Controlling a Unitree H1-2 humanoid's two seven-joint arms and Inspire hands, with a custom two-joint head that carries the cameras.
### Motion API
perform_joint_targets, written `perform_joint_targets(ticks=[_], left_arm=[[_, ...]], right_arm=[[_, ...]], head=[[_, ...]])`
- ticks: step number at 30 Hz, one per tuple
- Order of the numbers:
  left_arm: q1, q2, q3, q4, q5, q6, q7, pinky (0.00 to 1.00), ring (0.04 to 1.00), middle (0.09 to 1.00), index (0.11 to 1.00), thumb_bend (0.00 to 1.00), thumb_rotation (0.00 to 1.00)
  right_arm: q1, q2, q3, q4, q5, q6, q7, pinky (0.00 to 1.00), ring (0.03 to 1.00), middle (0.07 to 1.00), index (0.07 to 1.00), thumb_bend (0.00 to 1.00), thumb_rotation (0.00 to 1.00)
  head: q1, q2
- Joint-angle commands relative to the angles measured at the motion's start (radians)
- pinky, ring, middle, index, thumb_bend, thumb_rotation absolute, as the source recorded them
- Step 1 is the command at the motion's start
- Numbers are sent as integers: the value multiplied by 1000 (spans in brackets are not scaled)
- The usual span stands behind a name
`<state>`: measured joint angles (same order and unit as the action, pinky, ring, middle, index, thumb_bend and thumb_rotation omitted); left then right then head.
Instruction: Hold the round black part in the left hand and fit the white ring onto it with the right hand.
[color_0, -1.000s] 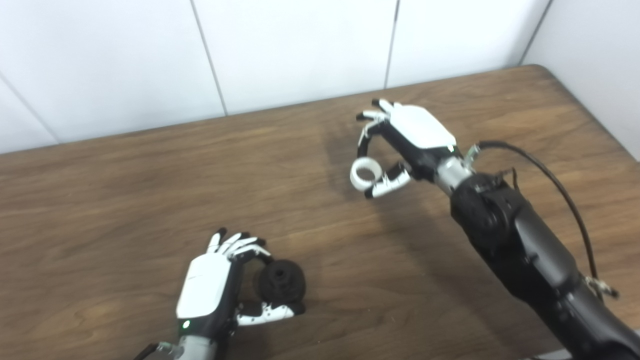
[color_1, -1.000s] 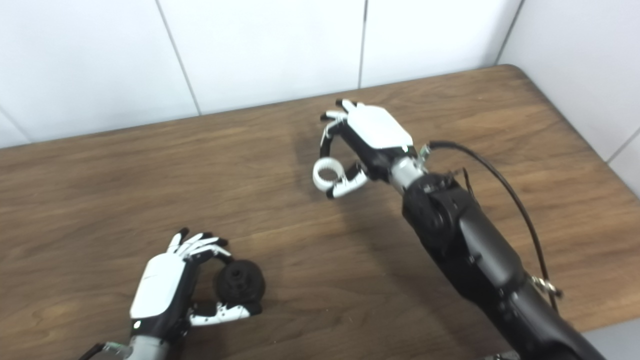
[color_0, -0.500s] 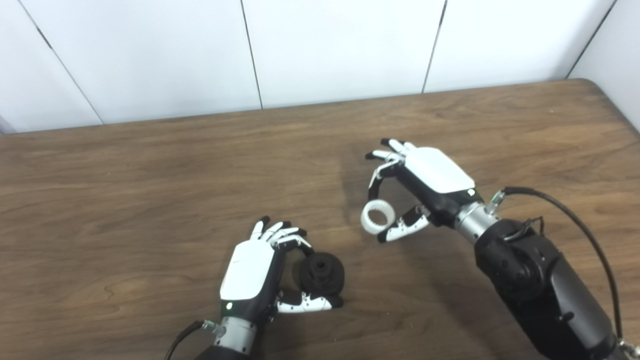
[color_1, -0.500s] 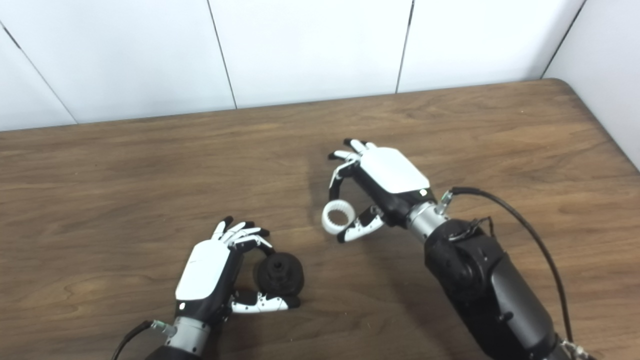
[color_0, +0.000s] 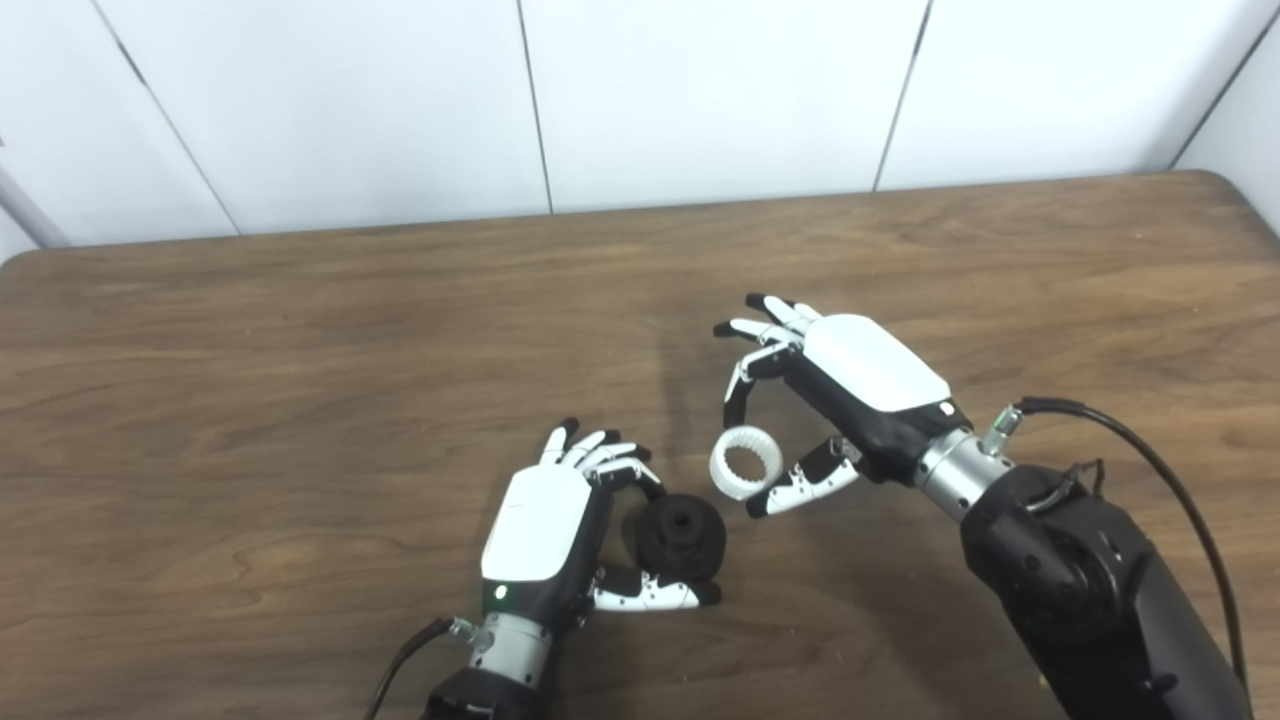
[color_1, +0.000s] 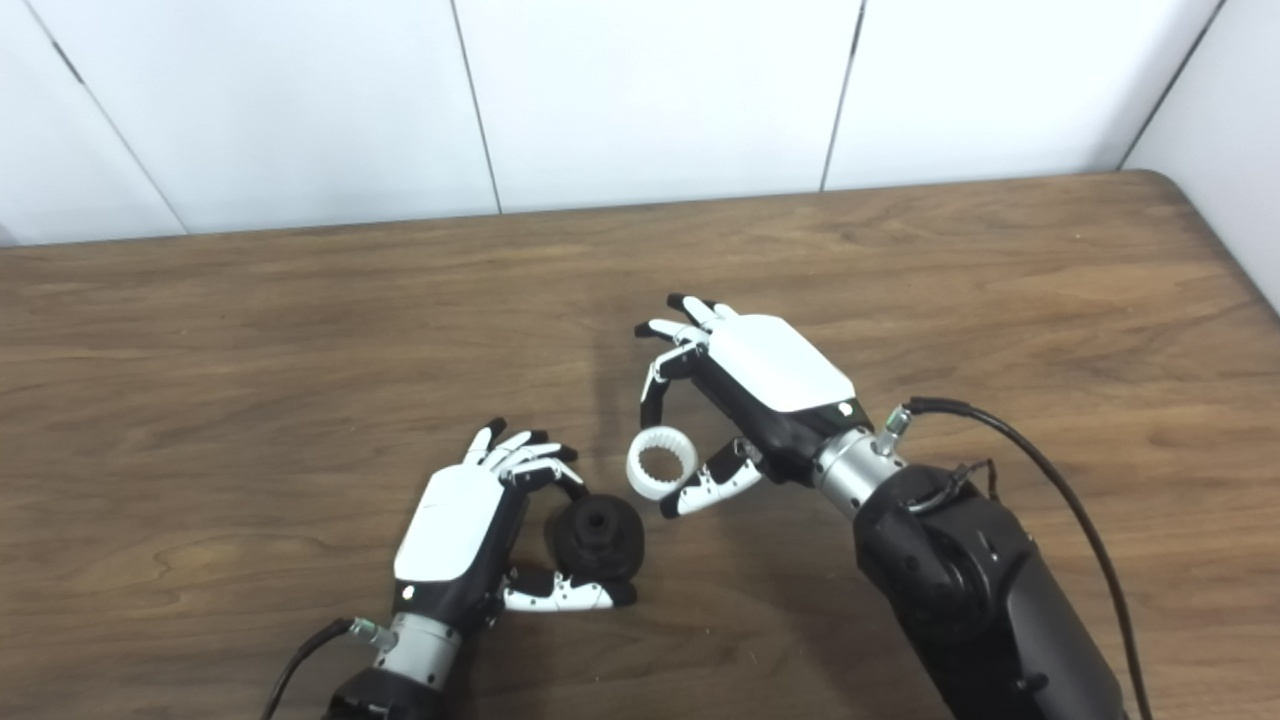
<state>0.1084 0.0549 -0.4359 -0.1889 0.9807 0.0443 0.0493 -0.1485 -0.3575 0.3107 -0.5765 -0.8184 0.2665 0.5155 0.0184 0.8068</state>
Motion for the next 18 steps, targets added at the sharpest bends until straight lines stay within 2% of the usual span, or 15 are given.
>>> perform_joint_targets(ticks=[1, 18], left_arm=[[-8, 2, -10, 11, 18, 3, 1, 1000, 877, 775, 484, 524, 53], [-19, 1, -27, 1, 18, 24, -5, 1000, 878, 773, 484, 524, 52]], right_arm=[[-18, 4, -16, -49, -3, -18, 1, 1000, 1000, 904, 485, 520, 145], [-14, 40, -42, -121, 3, 8, 103, 1000, 1000, 897, 485, 520, 145]], head=[[3, 5], [15, 43]])
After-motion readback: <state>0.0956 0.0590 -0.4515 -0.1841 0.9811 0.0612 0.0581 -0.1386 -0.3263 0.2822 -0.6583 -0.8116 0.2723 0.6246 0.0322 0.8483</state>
